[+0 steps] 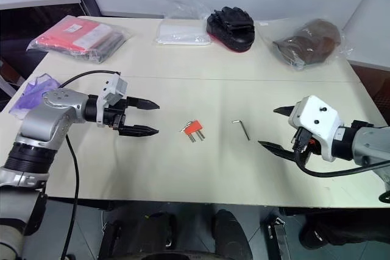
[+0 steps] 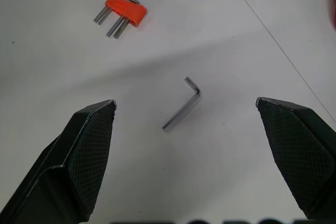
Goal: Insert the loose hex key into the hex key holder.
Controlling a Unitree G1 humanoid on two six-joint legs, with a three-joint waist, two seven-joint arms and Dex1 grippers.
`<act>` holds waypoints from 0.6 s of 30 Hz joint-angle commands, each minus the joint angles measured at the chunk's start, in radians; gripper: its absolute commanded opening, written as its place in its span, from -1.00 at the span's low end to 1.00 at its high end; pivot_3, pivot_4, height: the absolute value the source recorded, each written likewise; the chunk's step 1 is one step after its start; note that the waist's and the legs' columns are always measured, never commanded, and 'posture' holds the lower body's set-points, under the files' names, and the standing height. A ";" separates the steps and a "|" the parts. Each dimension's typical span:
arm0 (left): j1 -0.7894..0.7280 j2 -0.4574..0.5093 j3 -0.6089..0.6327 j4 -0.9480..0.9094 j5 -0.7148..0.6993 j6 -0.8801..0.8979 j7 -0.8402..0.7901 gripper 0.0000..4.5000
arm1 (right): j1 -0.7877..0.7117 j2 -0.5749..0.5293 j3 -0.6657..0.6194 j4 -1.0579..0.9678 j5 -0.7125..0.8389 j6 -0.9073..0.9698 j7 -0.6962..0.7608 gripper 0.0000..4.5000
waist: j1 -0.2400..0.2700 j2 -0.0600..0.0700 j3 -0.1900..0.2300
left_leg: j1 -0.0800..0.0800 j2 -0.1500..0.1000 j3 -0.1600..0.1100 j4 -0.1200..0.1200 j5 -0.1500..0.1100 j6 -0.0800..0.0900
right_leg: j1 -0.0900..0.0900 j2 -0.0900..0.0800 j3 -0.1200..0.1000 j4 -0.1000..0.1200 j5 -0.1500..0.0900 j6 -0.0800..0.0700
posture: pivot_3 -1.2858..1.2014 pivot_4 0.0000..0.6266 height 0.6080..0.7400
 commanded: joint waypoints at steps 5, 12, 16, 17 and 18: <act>-0.027 -0.014 0.032 -0.022 -0.026 0.032 0.028 0.99 | -0.022 0.009 0.014 0.004 -0.027 -0.038 -0.006 1.00 | 0.000 0.000 0.000 | 0.000 0.000 0.000 0.000 0.000 0.000 | 0.000 0.000 0.000 0.000 0.000 0.000 | 0.03 -0.52 1.00; -0.030 -0.017 0.030 -0.031 -0.026 0.044 0.037 0.99 | -0.046 0.027 0.058 0.019 -0.048 -0.058 -0.026 1.00 | 0.000 0.000 0.000 | 0.000 0.000 0.000 0.000 0.000 0.000 | 0.000 0.000 0.000 0.000 0.000 0.000 | 0.03 -0.52 1.00; -0.034 -0.027 0.035 -0.001 -0.010 0.022 0.057 0.99 | -0.108 0.075 0.170 0.081 -0.151 -0.132 -0.101 1.00 | -0.002 0.000 0.000 | 0.000 0.000 0.000 0.000 0.000 0.000 | 0.000 0.000 0.000 0.000 0.000 0.000 | 0.03 -0.52 1.00; -0.034 -0.028 0.036 0.003 -0.008 0.019 0.062 0.99 | -0.130 0.095 0.207 0.102 -0.180 -0.152 -0.122 1.00 | -0.003 0.000 0.000 | 0.000 0.000 0.000 0.001 0.000 0.000 | 0.000 0.000 0.000 0.000 0.000 0.000 | 0.03 -0.52 1.00; -0.032 -0.029 0.036 0.004 -0.008 0.019 0.065 0.99 | -0.149 0.116 0.238 0.119 -0.198 -0.165 -0.136 1.00 | -0.003 0.000 0.000 | 0.000 0.000 0.000 0.001 0.000 0.000 | 0.000 0.000 0.000 0.001 0.000 0.000 | 0.03 -0.52 1.00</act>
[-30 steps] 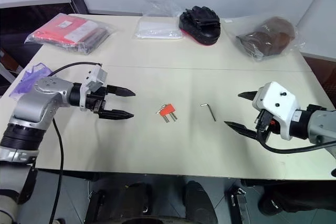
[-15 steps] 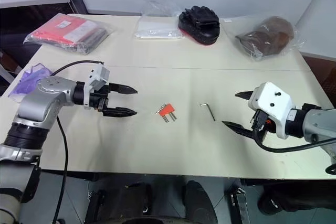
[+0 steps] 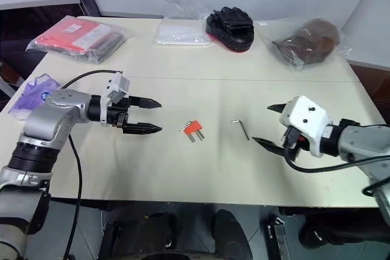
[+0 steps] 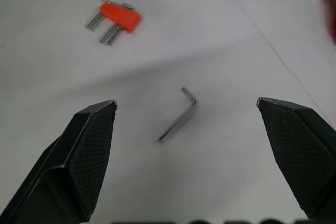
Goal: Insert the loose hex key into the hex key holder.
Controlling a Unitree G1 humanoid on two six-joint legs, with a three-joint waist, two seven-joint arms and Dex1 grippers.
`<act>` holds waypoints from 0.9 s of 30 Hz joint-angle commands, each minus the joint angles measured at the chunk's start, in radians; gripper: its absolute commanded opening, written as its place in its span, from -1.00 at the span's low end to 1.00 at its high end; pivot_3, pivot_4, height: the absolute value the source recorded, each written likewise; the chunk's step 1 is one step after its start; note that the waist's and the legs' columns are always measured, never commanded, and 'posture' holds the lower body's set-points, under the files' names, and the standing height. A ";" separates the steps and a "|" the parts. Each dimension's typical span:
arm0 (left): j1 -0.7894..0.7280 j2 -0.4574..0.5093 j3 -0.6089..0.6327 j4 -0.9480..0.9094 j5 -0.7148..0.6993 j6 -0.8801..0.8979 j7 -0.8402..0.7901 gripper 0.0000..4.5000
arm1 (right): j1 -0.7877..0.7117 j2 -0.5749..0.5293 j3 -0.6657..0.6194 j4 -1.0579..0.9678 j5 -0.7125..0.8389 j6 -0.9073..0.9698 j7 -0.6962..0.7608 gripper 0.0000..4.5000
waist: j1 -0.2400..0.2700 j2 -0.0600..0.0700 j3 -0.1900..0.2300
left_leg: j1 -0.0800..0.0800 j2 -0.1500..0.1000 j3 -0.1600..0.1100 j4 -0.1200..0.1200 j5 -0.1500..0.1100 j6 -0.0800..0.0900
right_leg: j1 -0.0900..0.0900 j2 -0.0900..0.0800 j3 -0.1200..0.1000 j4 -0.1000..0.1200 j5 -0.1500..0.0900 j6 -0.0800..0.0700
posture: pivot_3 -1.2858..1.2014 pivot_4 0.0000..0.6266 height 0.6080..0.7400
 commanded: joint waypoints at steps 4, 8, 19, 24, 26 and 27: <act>-0.011 0.006 0.027 0.000 0.009 -0.029 0.018 0.99 | -0.102 0.132 0.197 0.081 -0.112 -0.058 -0.091 1.00 | -0.001 0.000 0.000 | -0.001 0.000 0.000 0.000 0.000 0.000 | -0.001 0.000 0.000 0.000 0.000 0.000 | 0.03 -0.52 1.00; -0.009 0.011 0.025 0.001 0.012 -0.033 0.023 0.99 | -0.183 0.229 0.334 0.184 -0.217 -0.099 -0.145 1.00 | -0.001 0.000 0.000 | -0.001 0.000 0.000 0.000 0.000 0.000 | -0.002 0.000 0.000 0.001 0.000 0.000 | 0.03 -0.52 1.00; 0.010 0.020 0.032 -0.023 0.010 -0.025 0.026 0.99 | -0.339 0.398 0.509 0.420 -0.350 -0.201 -0.143 1.00 | 0.001 0.000 0.000 | -0.002 0.000 0.000 0.000 0.000 0.000 | -0.003 0.000 0.000 0.002 0.000 0.000 | 0.03 -0.52 1.00; 0.022 0.024 0.040 -0.036 0.007 -0.023 0.032 0.99 | -0.346 0.429 0.535 0.456 -0.373 -0.229 -0.128 1.00 | -0.001 0.000 0.000 | -0.002 0.000 0.000 0.000 0.000 0.000 | -0.003 0.000 0.000 0.002 0.000 0.000 | 0.03 -0.52 1.00; 0.027 0.026 0.042 -0.041 0.006 -0.022 0.036 0.99 | -0.347 0.444 0.539 0.466 -0.378 -0.234 -0.123 1.00 | -0.002 0.000 0.000 | -0.001 0.000 0.000 0.000 0.000 0.000 | -0.003 0.000 0.000 0.002 0.000 0.000 | 0.03 -0.52 1.00; 0.030 0.027 0.044 -0.045 0.005 -0.021 0.038 0.99 | -0.347 0.452 0.541 0.471 -0.381 -0.236 -0.122 1.00 | -0.003 0.000 0.000 | -0.002 0.000 0.000 0.000 0.000 0.000 | -0.003 0.000 0.000 0.002 0.000 0.000 | 0.03 -0.52 1.00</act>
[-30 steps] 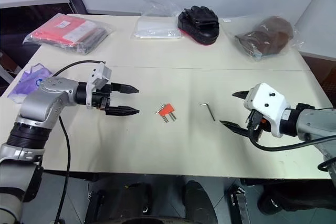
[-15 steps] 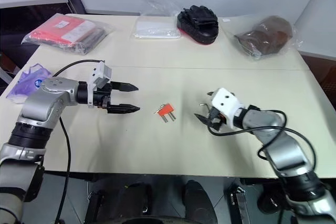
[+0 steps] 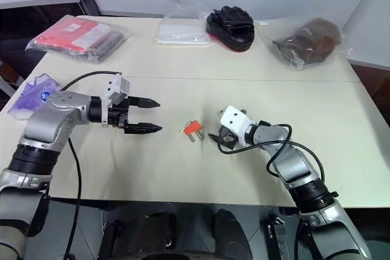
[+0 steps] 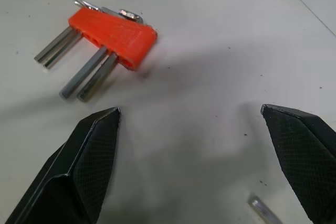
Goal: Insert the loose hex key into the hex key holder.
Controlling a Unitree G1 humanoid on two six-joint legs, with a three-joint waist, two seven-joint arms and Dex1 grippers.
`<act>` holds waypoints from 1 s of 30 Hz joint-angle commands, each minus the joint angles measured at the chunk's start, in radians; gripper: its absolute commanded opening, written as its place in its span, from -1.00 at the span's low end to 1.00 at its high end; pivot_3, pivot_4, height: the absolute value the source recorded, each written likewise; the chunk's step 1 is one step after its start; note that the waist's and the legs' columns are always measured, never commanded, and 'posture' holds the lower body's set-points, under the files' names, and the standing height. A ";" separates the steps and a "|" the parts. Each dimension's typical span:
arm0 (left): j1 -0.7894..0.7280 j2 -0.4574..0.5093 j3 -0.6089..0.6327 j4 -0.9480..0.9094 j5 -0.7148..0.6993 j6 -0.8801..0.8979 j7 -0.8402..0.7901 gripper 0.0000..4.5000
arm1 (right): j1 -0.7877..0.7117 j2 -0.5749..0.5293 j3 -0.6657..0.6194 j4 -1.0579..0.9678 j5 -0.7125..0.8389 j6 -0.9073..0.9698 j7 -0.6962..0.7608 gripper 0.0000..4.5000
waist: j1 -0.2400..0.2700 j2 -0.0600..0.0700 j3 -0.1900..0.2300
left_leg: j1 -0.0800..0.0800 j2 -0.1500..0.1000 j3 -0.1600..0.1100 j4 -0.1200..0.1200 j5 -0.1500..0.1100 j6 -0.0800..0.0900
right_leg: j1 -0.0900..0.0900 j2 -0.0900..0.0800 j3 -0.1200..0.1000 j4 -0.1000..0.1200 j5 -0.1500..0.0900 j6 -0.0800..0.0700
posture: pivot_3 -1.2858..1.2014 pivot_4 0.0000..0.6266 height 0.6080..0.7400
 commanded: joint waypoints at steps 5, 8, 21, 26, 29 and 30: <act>0.019 0.019 0.053 -0.058 -0.018 0.008 0.016 0.99 | -0.019 0.040 0.016 0.013 -0.023 -0.033 0.020 1.00 | -0.002 0.000 0.000 | 0.000 0.000 0.000 0.000 0.000 0.000 | 0.000 0.000 0.000 0.001 0.000 0.000 | 0.03 -0.52 1.00; 0.027 0.021 0.057 -0.066 -0.019 0.011 0.021 0.99 | -0.029 0.069 0.031 0.015 -0.027 -0.030 0.032 1.00 | -0.003 0.000 0.000 | 0.000 0.000 0.000 0.000 0.000 0.000 | 0.000 0.000 0.000 0.001 0.000 0.000 | 0.03 -0.52 1.00; 0.059 0.036 0.073 -0.106 -0.034 0.030 0.047 0.99 | -0.065 0.171 0.061 0.079 -0.029 -0.012 0.050 1.00 | -0.002 0.000 0.000 | 0.001 0.000 0.000 0.000 0.000 0.000 | 0.000 0.000 0.000 0.001 0.000 0.000 | 0.03 -0.52 1.00; 0.067 0.036 0.073 -0.114 -0.036 0.031 0.054 0.99 | -0.079 0.195 0.034 0.130 0.022 0.020 0.078 1.00 | -0.003 0.000 0.000 | 0.001 0.000 0.000 0.000 0.000 0.000 | 0.000 0.000 0.000 0.002 0.000 0.000 | 0.03 -0.52 1.00; 0.068 0.033 0.073 -0.116 -0.036 0.031 0.058 0.99 | -0.093 0.218 0.012 0.164 0.069 0.060 0.107 1.00 | -0.005 0.000 0.000 | 0.001 0.000 0.000 0.000 0.000 0.000 | 0.000 0.000 0.000 0.002 0.000 0.000 | 0.03 -0.52 1.00; 0.069 0.031 0.072 -0.118 -0.036 0.030 0.058 0.99 | -0.103 0.220 0.009 0.186 0.071 0.055 0.114 1.00 | -0.004 0.000 0.000 | 0.001 0.000 0.000 0.000 0.000 0.000 | 0.000 0.000 0.000 0.002 0.000 0.000 | 0.03 -0.52 1.00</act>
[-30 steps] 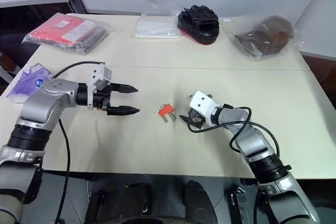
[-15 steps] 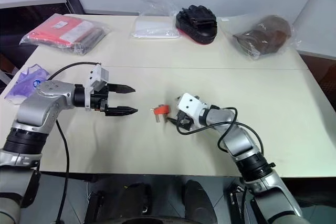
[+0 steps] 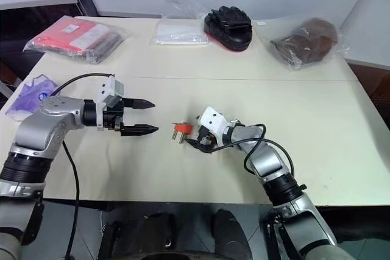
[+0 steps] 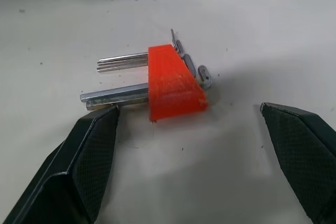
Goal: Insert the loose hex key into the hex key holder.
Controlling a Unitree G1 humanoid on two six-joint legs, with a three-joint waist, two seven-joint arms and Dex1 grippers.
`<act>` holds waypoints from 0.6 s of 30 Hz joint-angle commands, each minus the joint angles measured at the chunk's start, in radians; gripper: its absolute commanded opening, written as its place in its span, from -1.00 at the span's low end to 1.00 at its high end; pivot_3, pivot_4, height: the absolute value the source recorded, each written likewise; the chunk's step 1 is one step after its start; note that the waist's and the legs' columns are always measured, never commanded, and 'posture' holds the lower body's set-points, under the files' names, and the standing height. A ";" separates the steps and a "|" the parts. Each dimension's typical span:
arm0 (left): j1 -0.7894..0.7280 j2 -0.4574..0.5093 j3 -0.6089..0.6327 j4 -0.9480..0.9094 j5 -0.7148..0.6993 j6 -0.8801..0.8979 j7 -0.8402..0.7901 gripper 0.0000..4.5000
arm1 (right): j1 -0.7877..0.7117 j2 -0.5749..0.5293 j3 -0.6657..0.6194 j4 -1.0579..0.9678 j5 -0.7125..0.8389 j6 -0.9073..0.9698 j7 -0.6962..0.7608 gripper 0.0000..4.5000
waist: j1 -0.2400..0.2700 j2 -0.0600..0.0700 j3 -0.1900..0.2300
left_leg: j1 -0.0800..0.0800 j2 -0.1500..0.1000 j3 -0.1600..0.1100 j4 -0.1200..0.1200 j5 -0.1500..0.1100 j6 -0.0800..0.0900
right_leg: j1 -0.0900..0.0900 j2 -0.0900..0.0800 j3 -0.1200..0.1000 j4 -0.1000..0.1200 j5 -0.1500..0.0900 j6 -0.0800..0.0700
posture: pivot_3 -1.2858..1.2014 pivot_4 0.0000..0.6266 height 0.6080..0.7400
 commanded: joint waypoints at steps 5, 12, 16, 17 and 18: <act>0.006 0.001 0.022 -0.037 -0.013 -0.003 0.007 0.99 | -0.053 0.010 -0.013 0.096 0.025 -0.016 0.043 1.00 | -0.002 0.000 0.000 | 0.000 0.000 0.000 0.000 0.000 0.000 | 0.000 0.000 0.000 0.000 0.000 0.000 | 0.03 -0.52 1.00; 0.019 0.003 0.029 -0.053 -0.017 0.000 0.015 1.00 | -0.075 0.012 0.011 0.149 0.005 -0.061 0.067 0.76 | -0.017 0.000 0.000 | 0.000 0.000 0.000 0.000 0.000 0.000 | 0.000 0.000 0.000 0.001 0.000 0.000 | 0.03 -0.52 1.00; 0.026 0.003 0.030 -0.064 -0.018 0.002 0.022 1.00 | -0.070 0.015 0.019 0.152 0.002 -0.079 0.075 -0.05 | -0.021 0.000 0.000 | 0.000 0.000 -0.001 0.000 0.000 0.000 | 0.000 0.000 0.000 0.001 0.000 0.000 | 0.03 -0.52 1.00; 0.026 0.004 0.031 -0.066 -0.019 0.003 0.023 1.00 | -0.069 0.016 0.021 0.153 0.001 -0.082 0.077 -0.27 | -0.021 0.000 0.000 | 0.000 0.000 -0.001 0.000 0.000 0.000 | 0.000 0.000 0.000 0.001 0.000 0.000 | 0.03 -0.52 1.00; 0.028 0.004 0.032 -0.068 -0.020 0.005 0.024 1.00 | -0.070 0.017 0.022 0.154 0.000 -0.085 0.077 -0.51 | -0.021 0.000 0.000 | 0.000 0.000 -0.001 0.000 0.000 0.000 | 0.000 0.000 0.000 0.001 0.000 0.000 | 0.03 -0.52 1.00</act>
